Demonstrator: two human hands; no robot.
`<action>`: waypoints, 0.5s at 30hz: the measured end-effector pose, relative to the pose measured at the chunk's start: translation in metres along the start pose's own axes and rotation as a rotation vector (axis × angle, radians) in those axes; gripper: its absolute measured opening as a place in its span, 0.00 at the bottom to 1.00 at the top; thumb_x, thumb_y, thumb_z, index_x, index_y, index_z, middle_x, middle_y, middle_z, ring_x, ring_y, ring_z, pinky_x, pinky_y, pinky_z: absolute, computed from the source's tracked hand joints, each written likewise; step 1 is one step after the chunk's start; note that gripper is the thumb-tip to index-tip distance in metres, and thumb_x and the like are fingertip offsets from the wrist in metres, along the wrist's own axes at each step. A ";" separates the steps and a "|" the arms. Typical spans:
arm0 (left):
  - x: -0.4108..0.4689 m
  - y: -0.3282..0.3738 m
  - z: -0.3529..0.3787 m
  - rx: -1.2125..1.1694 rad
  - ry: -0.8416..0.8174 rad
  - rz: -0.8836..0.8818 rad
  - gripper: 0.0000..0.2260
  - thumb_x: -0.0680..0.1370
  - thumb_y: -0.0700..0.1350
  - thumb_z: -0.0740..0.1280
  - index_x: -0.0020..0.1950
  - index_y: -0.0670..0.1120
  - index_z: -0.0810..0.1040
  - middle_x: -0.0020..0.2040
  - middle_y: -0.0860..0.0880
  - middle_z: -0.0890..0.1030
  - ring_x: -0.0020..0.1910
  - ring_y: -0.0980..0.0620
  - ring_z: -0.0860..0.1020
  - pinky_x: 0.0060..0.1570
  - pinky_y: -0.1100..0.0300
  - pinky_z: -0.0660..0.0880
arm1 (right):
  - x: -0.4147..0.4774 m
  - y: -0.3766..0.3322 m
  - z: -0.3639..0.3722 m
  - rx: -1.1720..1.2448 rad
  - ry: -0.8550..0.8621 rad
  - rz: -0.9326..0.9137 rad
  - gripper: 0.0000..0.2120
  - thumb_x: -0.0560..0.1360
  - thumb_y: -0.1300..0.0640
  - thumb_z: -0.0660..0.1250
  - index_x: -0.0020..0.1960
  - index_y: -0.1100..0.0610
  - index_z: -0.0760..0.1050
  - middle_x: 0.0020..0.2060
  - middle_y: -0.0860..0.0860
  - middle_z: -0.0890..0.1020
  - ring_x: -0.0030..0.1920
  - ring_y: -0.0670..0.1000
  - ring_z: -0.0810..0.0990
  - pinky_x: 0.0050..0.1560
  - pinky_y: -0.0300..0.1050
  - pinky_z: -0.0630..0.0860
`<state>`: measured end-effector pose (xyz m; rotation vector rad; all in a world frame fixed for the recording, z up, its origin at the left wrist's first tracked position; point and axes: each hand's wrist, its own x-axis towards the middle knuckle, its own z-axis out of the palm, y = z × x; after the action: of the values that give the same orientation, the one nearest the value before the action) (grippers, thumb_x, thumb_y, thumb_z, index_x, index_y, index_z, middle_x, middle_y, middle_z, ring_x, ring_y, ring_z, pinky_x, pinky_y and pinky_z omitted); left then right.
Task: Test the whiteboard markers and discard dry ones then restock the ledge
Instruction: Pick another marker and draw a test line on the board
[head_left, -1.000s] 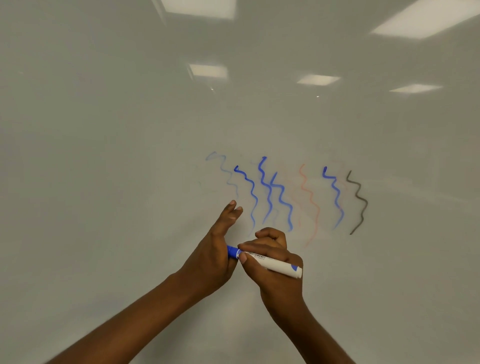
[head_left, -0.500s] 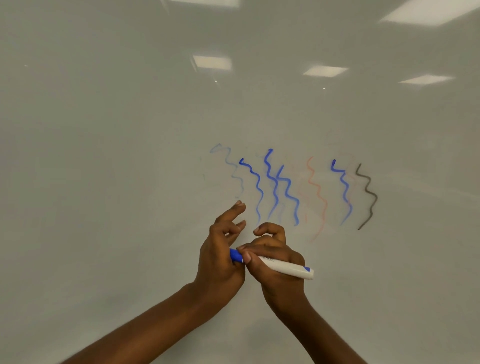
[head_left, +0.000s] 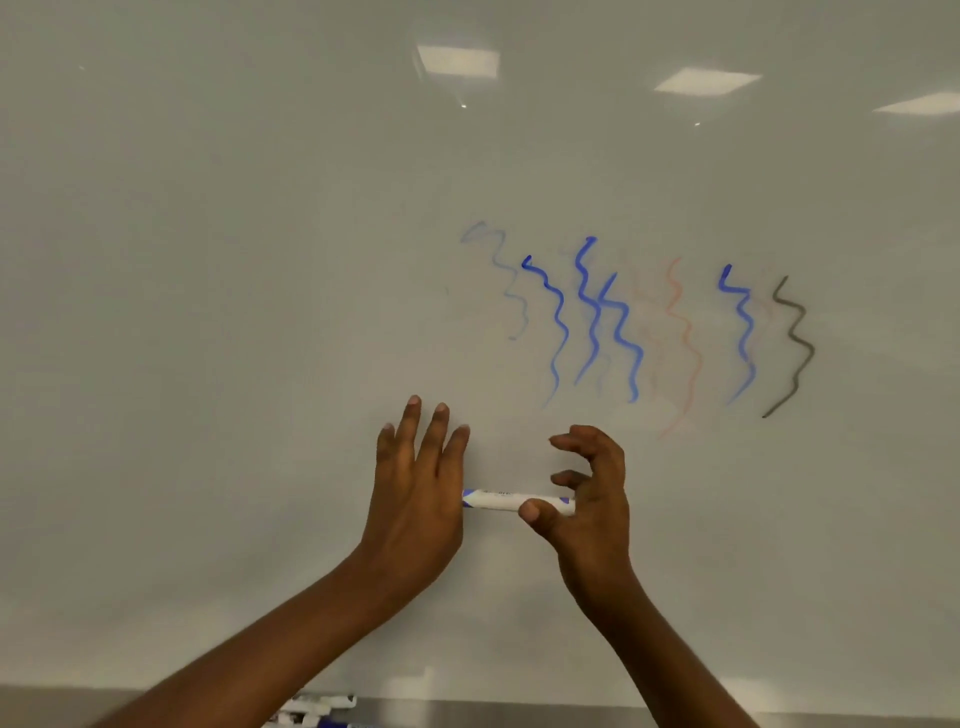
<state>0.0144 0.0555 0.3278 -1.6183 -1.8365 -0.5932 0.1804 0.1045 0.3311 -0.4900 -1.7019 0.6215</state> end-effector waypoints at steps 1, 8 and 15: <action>-0.003 -0.001 0.001 0.034 -0.050 -0.022 0.34 0.61 0.40 0.80 0.65 0.36 0.74 0.67 0.33 0.71 0.69 0.29 0.64 0.61 0.31 0.67 | -0.003 0.002 0.002 -0.067 -0.018 -0.037 0.28 0.61 0.37 0.74 0.57 0.44 0.71 0.61 0.43 0.70 0.59 0.45 0.72 0.50 0.33 0.72; -0.042 -0.008 0.018 0.098 -0.172 -0.114 0.34 0.60 0.43 0.81 0.64 0.37 0.76 0.67 0.33 0.71 0.68 0.29 0.66 0.60 0.32 0.68 | -0.039 0.027 0.028 -0.820 -0.237 -0.485 0.17 0.67 0.50 0.77 0.53 0.56 0.81 0.42 0.50 0.83 0.40 0.52 0.79 0.39 0.45 0.67; -0.094 -0.020 0.060 0.117 -0.311 -0.056 0.34 0.62 0.46 0.80 0.64 0.38 0.73 0.65 0.36 0.75 0.64 0.33 0.72 0.64 0.32 0.64 | -0.083 0.074 0.051 -0.768 -0.321 -0.328 0.15 0.64 0.57 0.79 0.49 0.57 0.82 0.47 0.55 0.80 0.47 0.55 0.77 0.39 0.44 0.74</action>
<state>-0.0083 0.0268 0.2205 -1.6579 -2.1022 -0.2606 0.1475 0.1022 0.2136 -0.6421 -2.2526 -0.2341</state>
